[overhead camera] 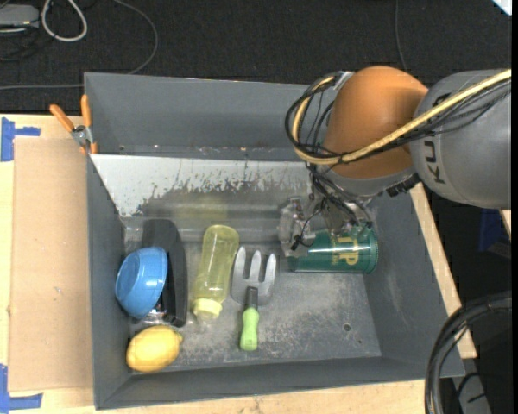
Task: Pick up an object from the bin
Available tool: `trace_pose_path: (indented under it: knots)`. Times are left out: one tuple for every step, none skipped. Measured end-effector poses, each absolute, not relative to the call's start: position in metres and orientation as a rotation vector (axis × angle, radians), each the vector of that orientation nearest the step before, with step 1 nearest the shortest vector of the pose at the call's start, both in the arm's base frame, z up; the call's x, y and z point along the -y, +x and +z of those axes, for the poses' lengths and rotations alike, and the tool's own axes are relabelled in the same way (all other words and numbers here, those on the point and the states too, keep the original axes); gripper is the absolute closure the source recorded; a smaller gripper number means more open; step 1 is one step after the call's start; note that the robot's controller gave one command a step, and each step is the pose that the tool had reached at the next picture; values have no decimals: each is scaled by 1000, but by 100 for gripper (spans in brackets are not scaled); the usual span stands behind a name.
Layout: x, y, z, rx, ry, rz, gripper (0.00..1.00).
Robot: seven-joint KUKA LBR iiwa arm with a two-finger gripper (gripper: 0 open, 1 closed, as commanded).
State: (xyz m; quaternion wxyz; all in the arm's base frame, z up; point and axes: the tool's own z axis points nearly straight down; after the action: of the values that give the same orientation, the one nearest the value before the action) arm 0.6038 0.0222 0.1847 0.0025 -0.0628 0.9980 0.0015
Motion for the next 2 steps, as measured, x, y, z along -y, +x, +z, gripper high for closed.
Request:
trace_pose_path:
  knots:
    - [21, 597, 154, -3111, -424, 3, 100]
    - [21, 599, 155, -3121, -305, 7, 100]
